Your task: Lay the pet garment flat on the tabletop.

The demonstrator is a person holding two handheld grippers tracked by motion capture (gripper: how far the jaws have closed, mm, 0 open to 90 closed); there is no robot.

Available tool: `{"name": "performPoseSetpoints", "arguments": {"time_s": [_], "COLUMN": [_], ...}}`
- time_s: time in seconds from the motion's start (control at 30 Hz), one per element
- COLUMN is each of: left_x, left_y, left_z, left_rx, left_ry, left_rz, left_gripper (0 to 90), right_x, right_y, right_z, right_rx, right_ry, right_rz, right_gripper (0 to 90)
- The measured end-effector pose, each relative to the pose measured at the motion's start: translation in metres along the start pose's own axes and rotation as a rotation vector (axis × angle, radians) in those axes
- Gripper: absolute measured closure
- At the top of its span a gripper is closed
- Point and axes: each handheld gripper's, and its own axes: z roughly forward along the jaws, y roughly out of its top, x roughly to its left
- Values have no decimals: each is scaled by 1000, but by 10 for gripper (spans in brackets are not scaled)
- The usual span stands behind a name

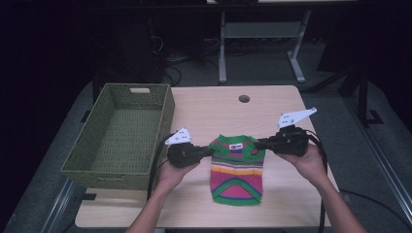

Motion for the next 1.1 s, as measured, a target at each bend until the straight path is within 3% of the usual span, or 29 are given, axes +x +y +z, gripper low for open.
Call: {"name": "performPoseSetpoints", "arguments": {"time_s": [0.8,1.1], "left_x": [18,28], "left_y": [0,-3], "left_z": [19,26], "left_rx": [66,56], "left_ry": [90,125], "left_rz": [-45,-74], "left_gripper": [838,834], "right_x": [-28,-43], "right_y": [5,1], "right_z": [22,30], "right_rx": [55,59], "right_ry": [-65,-90], "right_rz": [42,83], "right_gripper": [838,837]}}
